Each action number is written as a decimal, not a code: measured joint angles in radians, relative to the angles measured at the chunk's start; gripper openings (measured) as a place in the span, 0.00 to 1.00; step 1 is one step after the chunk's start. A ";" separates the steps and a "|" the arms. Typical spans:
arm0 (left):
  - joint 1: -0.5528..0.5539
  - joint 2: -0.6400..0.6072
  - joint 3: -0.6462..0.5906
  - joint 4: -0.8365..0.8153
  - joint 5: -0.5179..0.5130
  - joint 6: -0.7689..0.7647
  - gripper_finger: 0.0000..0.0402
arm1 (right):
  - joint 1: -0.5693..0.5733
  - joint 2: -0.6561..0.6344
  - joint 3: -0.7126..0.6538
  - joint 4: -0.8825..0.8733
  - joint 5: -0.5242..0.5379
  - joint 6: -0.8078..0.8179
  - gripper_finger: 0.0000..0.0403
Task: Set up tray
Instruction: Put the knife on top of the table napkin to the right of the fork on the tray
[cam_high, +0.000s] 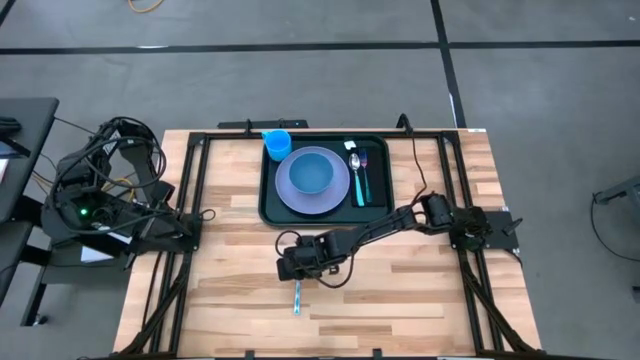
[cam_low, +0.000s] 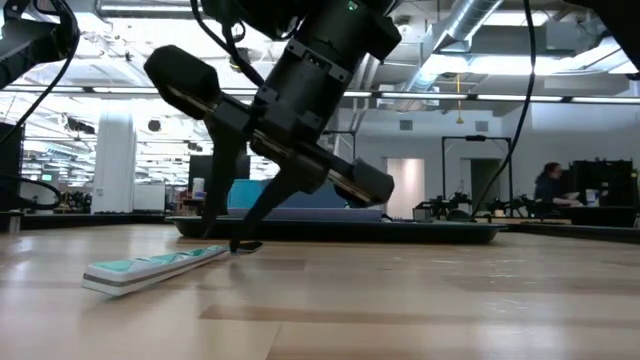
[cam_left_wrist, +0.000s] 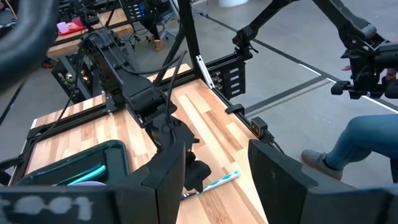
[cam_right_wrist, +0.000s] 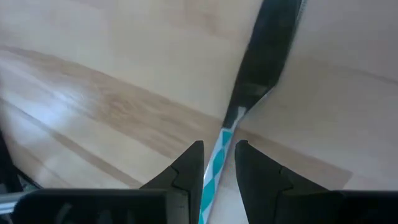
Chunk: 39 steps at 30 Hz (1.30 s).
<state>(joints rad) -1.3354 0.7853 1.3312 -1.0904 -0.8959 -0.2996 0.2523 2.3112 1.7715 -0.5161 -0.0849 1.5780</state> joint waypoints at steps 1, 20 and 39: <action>0.000 0.000 0.000 0.000 0.000 0.000 0.42 | 0.000 0.002 0.000 -0.001 -0.008 0.000 0.21; 0.000 0.000 0.000 0.000 0.000 0.000 0.42 | -0.019 0.002 0.000 0.000 -0.015 0.021 0.41; 0.000 0.000 0.000 0.000 0.025 -0.019 0.42 | -0.013 -0.006 -0.038 -0.019 -0.019 0.124 0.33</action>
<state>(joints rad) -1.3354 0.7854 1.3312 -1.0901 -0.8707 -0.3189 0.2398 2.3054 1.7332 -0.5351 -0.1034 1.7023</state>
